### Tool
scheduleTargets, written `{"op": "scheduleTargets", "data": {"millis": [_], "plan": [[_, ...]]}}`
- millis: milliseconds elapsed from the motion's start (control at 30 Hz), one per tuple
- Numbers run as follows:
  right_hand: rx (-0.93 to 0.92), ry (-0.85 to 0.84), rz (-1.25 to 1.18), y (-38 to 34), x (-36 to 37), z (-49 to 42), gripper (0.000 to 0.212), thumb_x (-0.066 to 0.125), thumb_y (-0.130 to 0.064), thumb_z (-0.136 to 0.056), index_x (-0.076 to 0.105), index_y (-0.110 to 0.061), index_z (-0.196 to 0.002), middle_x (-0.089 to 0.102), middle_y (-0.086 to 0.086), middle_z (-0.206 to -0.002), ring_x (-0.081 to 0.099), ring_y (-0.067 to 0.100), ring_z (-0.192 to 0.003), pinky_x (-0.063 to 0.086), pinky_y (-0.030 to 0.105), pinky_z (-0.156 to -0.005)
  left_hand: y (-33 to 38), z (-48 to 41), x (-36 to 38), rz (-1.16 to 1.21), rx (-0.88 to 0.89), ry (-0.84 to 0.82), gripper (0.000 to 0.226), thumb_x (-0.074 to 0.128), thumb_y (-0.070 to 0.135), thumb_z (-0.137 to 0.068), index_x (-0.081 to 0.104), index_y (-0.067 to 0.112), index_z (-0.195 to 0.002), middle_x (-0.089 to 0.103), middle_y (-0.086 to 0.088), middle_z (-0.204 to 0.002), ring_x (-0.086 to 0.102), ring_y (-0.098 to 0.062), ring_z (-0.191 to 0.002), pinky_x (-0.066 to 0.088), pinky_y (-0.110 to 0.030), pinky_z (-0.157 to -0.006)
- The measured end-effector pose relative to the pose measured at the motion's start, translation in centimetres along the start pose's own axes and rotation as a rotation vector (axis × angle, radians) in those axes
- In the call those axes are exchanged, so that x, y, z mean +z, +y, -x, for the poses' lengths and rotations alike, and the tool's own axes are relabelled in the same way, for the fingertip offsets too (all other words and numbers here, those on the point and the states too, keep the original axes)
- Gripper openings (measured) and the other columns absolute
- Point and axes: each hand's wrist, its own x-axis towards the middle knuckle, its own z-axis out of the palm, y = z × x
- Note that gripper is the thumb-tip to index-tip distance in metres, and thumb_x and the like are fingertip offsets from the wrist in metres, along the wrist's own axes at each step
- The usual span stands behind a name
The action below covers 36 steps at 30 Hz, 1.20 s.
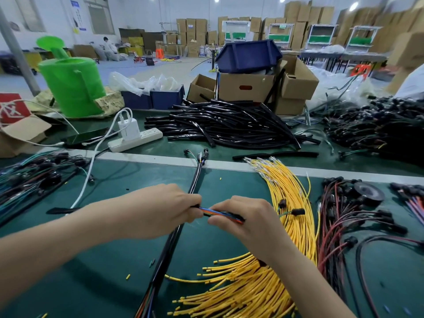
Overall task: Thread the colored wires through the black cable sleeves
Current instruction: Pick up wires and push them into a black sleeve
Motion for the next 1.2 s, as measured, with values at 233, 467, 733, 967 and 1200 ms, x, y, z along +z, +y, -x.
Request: {"op": "scheduleTargets", "data": {"millis": [233,467,733,967,1200], "plan": [[-0.019,-0.046,-0.038,-0.1,0.6,0.0,0.039,0.050,-0.046,-0.090,0.074,-0.017,-0.101,0.042,-0.024,-0.067,0.043,-0.004,-0.060,0.032,0.014,-0.058,-0.3,0.1,0.6,0.122,0.017,-0.003,0.026,0.033,0.038,-0.101,0.039,0.031,-0.077,0.051,0.028,-0.060,0.045,0.005,-0.056,0.031,-0.012,-0.053],[-0.044,-0.079,0.019,-0.7,0.9,0.1,0.051,0.035,-0.052,-0.093,0.069,-0.015,-0.087,0.057,-0.012,-0.070,0.050,0.005,-0.062,0.041,0.025,-0.056,-0.5,0.5,0.1,0.375,-0.020,-0.093,0.040,0.026,0.049,-0.098,0.060,0.028,-0.092,0.052,0.009,-0.069,0.045,-0.002,-0.059,0.035,-0.014,-0.058],[0.094,-0.116,-0.021,-0.3,0.3,0.2,0.049,0.013,-0.063,-0.090,0.038,-0.031,-0.063,0.041,-0.007,-0.053,0.037,0.011,-0.046,0.024,0.020,-0.050,-3.1,1.3,0.6,1.001,0.014,-0.362,0.040,0.037,0.050,-0.095,0.053,0.015,-0.082,0.040,0.003,-0.054,0.030,-0.016,-0.044,0.026,-0.019,-0.042],[0.087,-0.174,0.053,0.1,0.7,0.2,0.049,0.008,-0.065,-0.084,0.036,-0.031,-0.061,0.042,-0.006,-0.054,0.038,0.010,-0.048,0.025,0.019,-0.050,-3.0,1.1,0.7,0.889,0.002,-0.324,0.041,0.036,0.052,-0.090,0.056,0.017,-0.080,0.028,0.009,-0.052,0.024,-0.011,-0.044,0.023,-0.019,-0.042],[0.046,-0.131,-0.131,-0.2,0.4,0.1,0.045,0.042,-0.071,-0.079,0.055,-0.031,-0.093,0.047,-0.012,-0.058,0.043,0.008,-0.052,0.031,0.018,-0.051,-3.4,1.2,-0.2,0.944,-0.021,-0.379,0.040,0.038,0.050,-0.090,0.054,0.017,-0.074,0.026,0.008,-0.051,0.022,-0.011,-0.044,0.020,-0.020,-0.041]]}}
